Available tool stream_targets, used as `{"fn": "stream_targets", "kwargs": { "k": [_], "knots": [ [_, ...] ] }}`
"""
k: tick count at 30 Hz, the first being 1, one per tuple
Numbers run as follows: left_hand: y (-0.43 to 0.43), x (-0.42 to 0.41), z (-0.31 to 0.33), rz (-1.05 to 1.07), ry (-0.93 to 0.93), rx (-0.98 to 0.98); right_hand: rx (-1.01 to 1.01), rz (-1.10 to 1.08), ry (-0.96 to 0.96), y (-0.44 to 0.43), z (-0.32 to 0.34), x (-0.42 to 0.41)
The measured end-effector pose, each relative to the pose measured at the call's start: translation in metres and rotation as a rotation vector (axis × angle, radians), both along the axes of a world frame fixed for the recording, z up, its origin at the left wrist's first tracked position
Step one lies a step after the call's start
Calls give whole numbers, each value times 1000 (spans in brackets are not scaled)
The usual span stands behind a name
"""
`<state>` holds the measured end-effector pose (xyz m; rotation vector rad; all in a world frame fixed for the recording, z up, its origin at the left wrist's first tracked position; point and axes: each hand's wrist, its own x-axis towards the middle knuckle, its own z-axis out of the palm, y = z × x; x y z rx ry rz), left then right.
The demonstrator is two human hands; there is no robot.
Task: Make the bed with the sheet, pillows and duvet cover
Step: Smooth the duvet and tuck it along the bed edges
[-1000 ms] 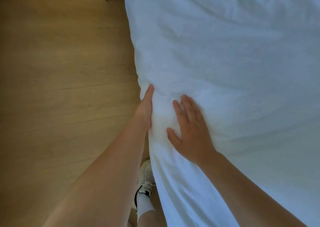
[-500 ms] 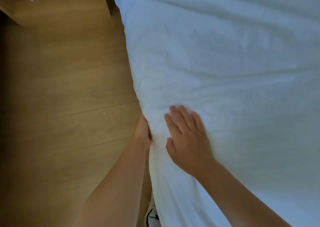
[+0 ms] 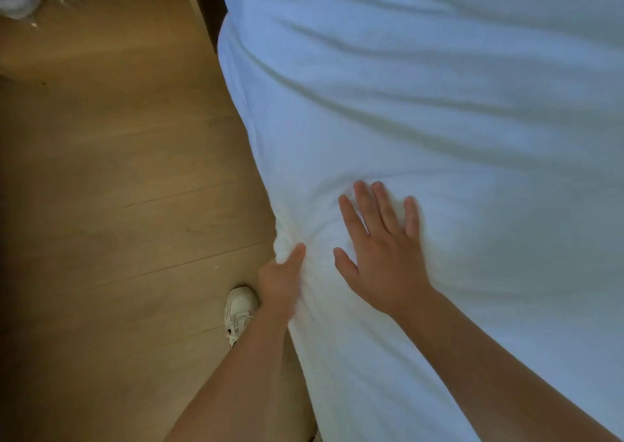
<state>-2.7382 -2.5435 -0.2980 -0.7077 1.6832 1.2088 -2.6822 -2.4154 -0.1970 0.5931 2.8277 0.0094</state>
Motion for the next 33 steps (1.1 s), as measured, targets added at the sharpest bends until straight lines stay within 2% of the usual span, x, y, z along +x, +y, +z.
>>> {"fn": "stream_targets", "kwargs": {
  "k": [2, 3, 6, 8, 10, 13, 15, 18, 20, 21, 23, 25, 26, 28, 30, 33],
  "knots": [
    [30, -13, 0, -35, -143, 78, 10, 25, -24, 9, -1, -27],
    [42, -24, 0, -19, -186, 180, 19, 21, -15, 14, 1, -40],
    [74, -87, 4, 114, -228, 583, 38, -22, 43, 35, 9, -76],
    [96, -138, 17, 153, -205, 666, 36, -42, 51, 49, 15, -95],
    [106, -177, 25, 167, -167, 598, -16, -71, 29, 60, 19, -112],
    [79, -200, 10, 199, -66, 164, -143, -60, -34, 66, 18, -131],
    [68, -206, 3, 28, -8, -73, -184, 13, -122, 66, 13, -143],
    [92, -212, 0, -77, 24, -160, -175, 78, -151, 68, 16, -157],
    [117, -223, 8, -112, 21, -222, -178, 27, -69, 78, 24, -167],
    [127, -234, 14, -146, 93, -256, -173, -2, -8, 86, 26, -173],
    [149, -264, 40, -232, 383, -256, -162, -78, 89, 105, 32, -184],
    [182, -297, 77, -344, 727, -90, -140, -183, 172, 130, 39, -195],
    [203, -312, 93, -449, 868, -22, -133, -243, 214, 143, 41, -199],
    [246, -336, 112, -770, 1098, -16, -142, -343, 276, 170, 43, -207],
    [289, -360, 120, -1060, 1211, -84, -134, -381, 325, 201, 48, -219],
    [340, -386, 120, -1200, 1289, -110, -137, -458, 358, 246, 49, -239]
  ]
}}
